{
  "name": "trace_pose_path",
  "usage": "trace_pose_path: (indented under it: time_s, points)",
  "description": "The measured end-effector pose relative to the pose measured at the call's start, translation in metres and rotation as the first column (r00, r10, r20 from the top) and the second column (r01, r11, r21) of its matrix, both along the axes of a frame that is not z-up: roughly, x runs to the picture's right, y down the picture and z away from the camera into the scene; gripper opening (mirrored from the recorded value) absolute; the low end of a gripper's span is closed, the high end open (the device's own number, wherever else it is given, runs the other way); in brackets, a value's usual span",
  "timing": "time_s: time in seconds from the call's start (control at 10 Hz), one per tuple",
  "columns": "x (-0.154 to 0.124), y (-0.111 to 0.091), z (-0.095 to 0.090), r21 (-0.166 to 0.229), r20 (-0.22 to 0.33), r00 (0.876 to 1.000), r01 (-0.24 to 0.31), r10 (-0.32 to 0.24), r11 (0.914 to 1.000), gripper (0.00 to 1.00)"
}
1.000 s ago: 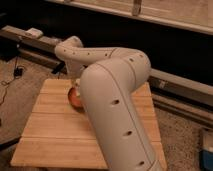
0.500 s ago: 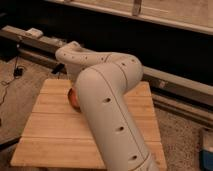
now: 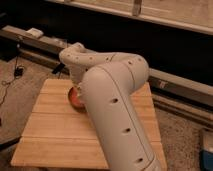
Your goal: Place the bottle in the ceramic bowl
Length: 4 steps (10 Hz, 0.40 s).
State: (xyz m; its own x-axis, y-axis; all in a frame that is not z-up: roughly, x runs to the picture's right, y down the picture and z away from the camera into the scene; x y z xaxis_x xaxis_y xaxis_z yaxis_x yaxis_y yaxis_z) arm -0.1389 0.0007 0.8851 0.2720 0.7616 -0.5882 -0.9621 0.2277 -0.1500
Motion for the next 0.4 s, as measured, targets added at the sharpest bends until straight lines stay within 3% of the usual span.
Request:
trace_pose_path:
  time_s: [0.4]
  points:
    - [0.0003,-0.0002,0.0,0.001,-0.001,1.0,0.002,-0.002,1.0,0.8]
